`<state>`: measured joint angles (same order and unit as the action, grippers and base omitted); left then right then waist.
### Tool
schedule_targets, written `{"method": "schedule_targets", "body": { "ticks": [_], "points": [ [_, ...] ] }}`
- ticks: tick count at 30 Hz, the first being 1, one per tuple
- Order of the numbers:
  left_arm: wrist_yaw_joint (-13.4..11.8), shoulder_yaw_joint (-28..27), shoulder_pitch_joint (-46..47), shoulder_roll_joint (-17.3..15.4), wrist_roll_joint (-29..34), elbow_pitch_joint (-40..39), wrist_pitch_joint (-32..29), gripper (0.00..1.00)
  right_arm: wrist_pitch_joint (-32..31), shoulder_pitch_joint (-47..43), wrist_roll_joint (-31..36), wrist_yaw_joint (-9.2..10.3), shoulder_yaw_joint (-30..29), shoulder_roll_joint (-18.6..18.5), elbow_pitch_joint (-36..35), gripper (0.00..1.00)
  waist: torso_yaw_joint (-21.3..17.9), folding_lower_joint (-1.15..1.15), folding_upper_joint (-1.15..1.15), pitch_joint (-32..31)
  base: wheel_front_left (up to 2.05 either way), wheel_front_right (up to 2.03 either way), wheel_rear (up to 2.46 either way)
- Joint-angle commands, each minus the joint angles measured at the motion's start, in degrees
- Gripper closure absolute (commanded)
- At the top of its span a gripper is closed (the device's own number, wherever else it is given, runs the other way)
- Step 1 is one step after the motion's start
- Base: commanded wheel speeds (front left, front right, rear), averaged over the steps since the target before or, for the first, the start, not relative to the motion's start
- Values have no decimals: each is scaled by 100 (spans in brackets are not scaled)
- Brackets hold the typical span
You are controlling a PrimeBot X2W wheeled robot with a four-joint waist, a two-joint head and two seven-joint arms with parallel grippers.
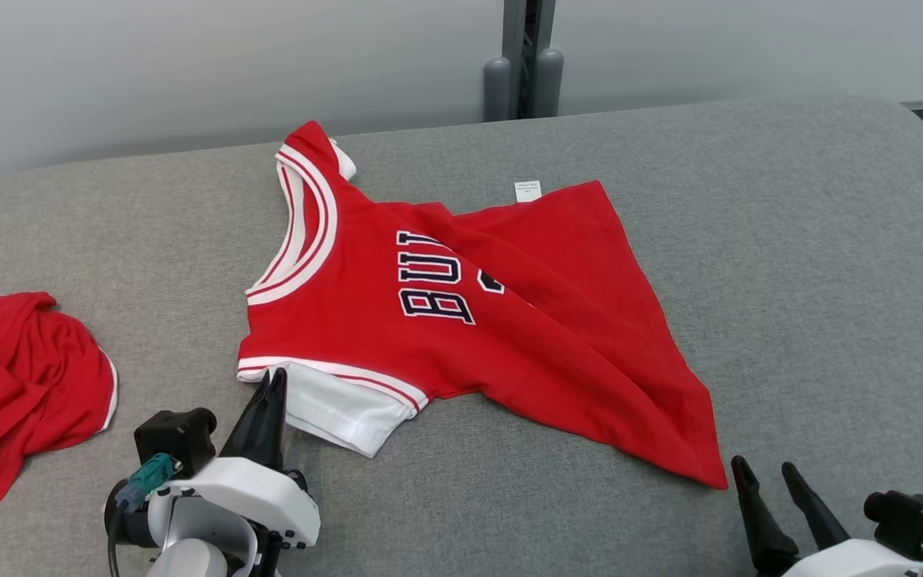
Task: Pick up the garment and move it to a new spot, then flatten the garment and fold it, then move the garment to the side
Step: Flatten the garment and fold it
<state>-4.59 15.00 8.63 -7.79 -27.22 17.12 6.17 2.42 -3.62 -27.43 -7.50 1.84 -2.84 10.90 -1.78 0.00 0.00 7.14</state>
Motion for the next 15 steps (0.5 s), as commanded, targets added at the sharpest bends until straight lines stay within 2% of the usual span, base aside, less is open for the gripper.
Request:
{"method": "schedule_targets", "body": {
  "ticks": [1, 6, 15],
  "points": [
    [-15, -12, 38, -36, 6, -21, 40, 100, -127, -79, -40, 2, 20, -26, -21, 0, -46, 0, 0, 19, 0, 0, 0],
    [-3, 16, 113, -45, 9, 18, 71, 100, -279, -27, -227, 2, 122, -20, 15, 0, -72, 0, 0, 49, 0, 0, 0],
    [43, 111, 175, -28, -11, 53, 83, 100, -170, 93, -565, 2, 195, -20, 351, 0, 87, 0, 0, 103, 0, 0, 0]
  ]
}}
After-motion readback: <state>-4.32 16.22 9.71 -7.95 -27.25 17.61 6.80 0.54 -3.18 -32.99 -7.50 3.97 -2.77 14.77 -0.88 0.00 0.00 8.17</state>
